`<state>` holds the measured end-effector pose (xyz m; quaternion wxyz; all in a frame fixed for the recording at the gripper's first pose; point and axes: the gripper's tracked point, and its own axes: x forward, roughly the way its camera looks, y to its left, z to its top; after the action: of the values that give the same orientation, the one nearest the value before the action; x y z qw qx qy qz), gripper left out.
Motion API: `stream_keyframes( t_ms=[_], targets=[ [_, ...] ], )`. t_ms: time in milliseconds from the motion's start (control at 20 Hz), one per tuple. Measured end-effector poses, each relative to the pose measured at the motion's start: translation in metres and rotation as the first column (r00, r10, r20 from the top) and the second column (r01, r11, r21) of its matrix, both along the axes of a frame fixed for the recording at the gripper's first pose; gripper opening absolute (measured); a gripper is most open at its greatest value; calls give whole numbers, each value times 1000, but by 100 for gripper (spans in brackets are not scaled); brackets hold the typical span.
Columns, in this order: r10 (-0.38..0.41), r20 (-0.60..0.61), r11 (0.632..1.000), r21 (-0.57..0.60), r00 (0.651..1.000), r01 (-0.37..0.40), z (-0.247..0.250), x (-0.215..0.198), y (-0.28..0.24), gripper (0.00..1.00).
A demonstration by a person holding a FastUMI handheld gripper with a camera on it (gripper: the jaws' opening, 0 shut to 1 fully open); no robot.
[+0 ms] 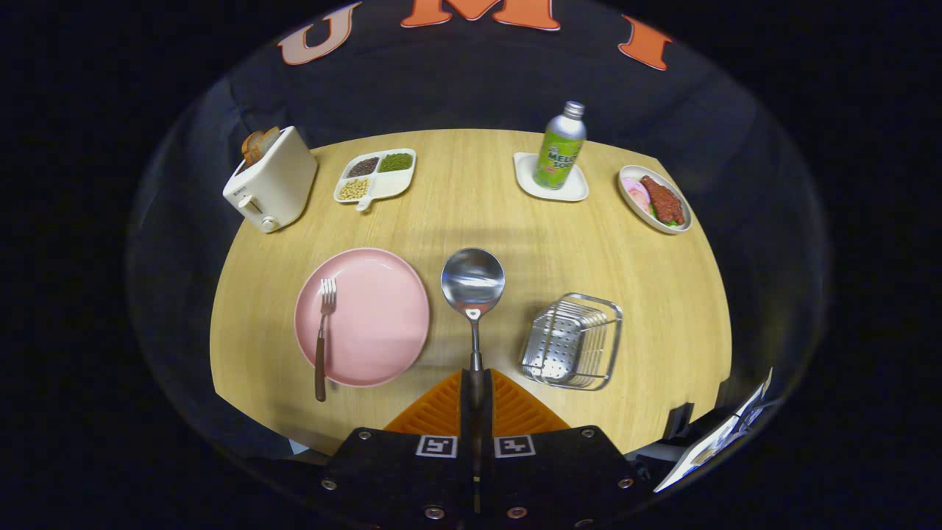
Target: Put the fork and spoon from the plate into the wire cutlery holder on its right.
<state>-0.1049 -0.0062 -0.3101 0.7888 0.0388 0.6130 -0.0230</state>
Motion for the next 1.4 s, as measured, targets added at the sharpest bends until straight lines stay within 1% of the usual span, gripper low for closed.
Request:
stream_keyframes(
  t_ms=[100, 250, 350, 500, 650, 750, 850, 1150, 1350, 1400],
  targets=[
    [-30, -36, 1000, 1, 999, 30, 2, -9, -23, 4],
    [-52, -99, 998, 11, 994, 54, -4, -20, -43, 4],
    [-51, -135, 998, 17, 990, 54, -6, -26, -53, 4],
    [-22, -212, 998, 59, 977, 35, -14, -35, -57, 4],
    [11, -264, 999, 47, 965, 2, -25, -36, -70, 4],
    [2, -293, 999, 38, 956, 9, -33, -34, -75, 5],
    [-6, -312, 999, 37, 950, 18, -37, -33, -79, 6],
    [6, -334, 1000, 22, 943, 1, -52, -19, -86, 6],
    [4, -352, 1000, 25, 936, 5, -57, -13, -84, 6],
    [3, -352, 1000, 24, 936, 6, -57, -12, -84, 7]
  ],
)
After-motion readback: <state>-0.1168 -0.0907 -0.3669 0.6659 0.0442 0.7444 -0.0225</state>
